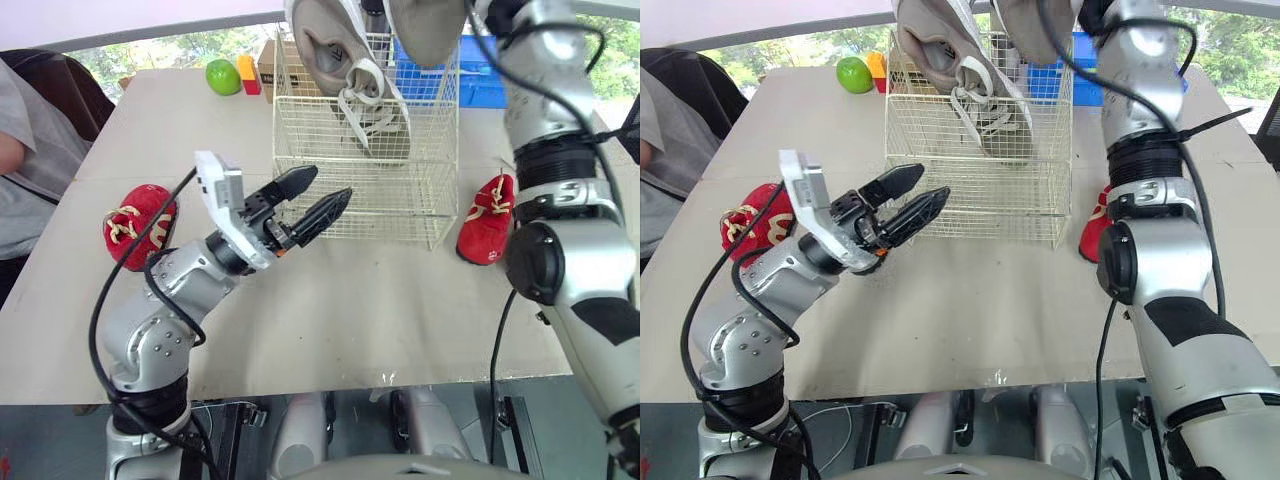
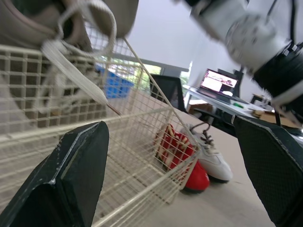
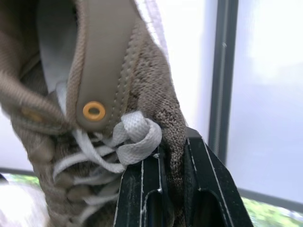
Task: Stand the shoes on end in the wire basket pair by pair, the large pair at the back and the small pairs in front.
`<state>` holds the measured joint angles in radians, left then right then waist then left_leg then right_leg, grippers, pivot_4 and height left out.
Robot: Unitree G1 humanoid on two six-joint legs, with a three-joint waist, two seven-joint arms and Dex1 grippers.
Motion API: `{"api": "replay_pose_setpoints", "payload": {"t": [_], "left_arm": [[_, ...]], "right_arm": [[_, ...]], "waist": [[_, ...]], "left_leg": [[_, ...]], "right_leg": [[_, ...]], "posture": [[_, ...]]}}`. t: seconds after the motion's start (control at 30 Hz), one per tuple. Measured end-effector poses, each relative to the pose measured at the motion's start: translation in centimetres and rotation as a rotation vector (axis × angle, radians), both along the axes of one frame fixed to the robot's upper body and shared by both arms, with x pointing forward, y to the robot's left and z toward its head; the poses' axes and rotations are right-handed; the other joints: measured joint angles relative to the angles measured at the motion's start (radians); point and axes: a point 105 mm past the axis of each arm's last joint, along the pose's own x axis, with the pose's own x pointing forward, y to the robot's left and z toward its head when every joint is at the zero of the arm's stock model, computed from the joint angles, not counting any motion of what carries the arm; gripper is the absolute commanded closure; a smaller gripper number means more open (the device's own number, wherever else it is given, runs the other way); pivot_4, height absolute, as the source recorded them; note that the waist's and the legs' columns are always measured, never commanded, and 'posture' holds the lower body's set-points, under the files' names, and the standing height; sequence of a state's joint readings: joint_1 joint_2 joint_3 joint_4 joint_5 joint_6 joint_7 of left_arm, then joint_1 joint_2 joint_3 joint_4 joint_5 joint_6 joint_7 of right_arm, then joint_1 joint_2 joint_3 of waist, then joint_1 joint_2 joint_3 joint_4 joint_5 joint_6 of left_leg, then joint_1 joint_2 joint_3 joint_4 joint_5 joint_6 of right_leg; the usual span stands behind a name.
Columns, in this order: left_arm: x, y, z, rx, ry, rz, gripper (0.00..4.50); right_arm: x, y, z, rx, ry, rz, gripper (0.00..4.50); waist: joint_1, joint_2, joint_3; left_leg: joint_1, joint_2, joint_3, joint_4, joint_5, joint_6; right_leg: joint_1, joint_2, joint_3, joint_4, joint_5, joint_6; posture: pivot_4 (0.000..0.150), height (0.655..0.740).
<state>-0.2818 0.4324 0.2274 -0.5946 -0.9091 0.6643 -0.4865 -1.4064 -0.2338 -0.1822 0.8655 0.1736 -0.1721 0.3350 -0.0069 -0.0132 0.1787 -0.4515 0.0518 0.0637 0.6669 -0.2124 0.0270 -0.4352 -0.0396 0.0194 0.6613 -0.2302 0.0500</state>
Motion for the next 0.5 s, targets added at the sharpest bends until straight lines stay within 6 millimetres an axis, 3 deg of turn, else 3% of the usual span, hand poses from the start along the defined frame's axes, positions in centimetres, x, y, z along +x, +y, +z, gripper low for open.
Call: {"api": "replay_pose_setpoints", "payload": {"t": [0.07, 0.17, 0.37, 0.5], "left_arm": [[-0.4, 0.0, -0.2, 0.008, 0.001, 0.017, 0.00], [-0.5, 0.0, -0.2, 0.015, 0.002, 0.029, 0.00], [-0.6, 0.4, -0.1, 0.041, -0.008, 0.034, 0.00], [-0.2, 0.7, 0.1, 0.015, -0.019, 0.060, 0.00]], "right_arm": [[0.7, 0.8, -3.8, 0.020, 0.062, 0.019, 4.46], [0.4, 1.0, -5.8, 0.057, 0.084, 0.032, 4.46], [-0.8, 1.4, -6.9, 0.143, 0.149, 0.073, 4.46], [-0.5, 1.2, -7.1, 0.085, 0.216, 0.060, 4.46]], "waist": [[-0.007, -0.001, -0.001], [-0.008, -0.001, -0.001], [-0.012, -0.001, -0.002], [-0.012, -0.002, -0.005]], "left_leg": [[0.003, 0.001, -0.001, 0.000, 0.000, 0.000], [0.004, 0.003, -0.002, 0.000, 0.000, 0.000], [0.007, 0.004, -0.002, 0.000, -0.002, 0.003], [0.009, 0.004, -0.001, 0.000, -0.002, 0.004]], "right_leg": [[0.002, 0.001, -0.001, 0.002, 0.000, 0.000], [0.002, 0.002, -0.001, 0.004, 0.000, -0.001], [0.002, 0.004, -0.001, 0.007, 0.000, -0.001], [0.004, 0.004, 0.000, 0.007, 0.000, -0.001]], "posture": [[0.150, 0.7400], [0.150, 0.7400], [0.150, 0.7400], [0.150, 0.7400]]}}
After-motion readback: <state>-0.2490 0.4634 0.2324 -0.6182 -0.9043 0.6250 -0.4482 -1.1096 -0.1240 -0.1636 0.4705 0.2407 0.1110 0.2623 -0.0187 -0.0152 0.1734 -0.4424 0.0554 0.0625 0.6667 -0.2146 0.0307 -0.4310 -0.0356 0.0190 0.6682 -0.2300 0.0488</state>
